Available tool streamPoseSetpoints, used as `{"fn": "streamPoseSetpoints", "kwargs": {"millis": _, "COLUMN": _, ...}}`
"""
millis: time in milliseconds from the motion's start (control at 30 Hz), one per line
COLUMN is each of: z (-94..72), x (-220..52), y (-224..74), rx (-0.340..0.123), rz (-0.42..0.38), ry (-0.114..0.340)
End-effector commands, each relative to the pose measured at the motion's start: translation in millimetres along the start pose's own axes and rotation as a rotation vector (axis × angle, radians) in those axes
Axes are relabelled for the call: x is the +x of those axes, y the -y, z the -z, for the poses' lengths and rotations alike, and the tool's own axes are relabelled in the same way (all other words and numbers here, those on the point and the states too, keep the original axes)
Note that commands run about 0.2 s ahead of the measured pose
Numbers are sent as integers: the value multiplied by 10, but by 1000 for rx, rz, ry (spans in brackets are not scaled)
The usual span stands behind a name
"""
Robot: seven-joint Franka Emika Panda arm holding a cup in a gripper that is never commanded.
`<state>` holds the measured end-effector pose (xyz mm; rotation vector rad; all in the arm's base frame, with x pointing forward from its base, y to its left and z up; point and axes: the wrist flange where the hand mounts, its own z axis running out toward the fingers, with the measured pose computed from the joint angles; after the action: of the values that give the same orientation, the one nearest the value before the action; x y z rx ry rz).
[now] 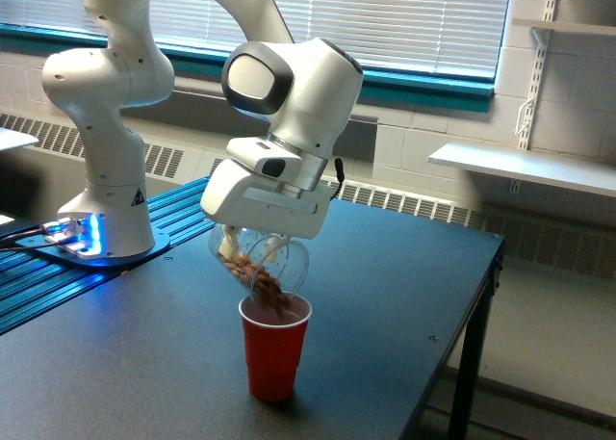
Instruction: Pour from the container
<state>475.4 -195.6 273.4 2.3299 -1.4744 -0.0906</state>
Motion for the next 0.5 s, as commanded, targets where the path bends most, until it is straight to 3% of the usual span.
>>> {"fn": "streamPoseSetpoints", "kwargs": {"millis": 33, "z": 34, "x": -4, "y": 39, "rx": -7, "rz": 11, "ry": 3}}
{"fn": "streamPoseSetpoints", "kwargs": {"millis": 500, "z": 59, "x": 36, "y": 71, "rx": -21, "rz": 13, "ry": 15}}
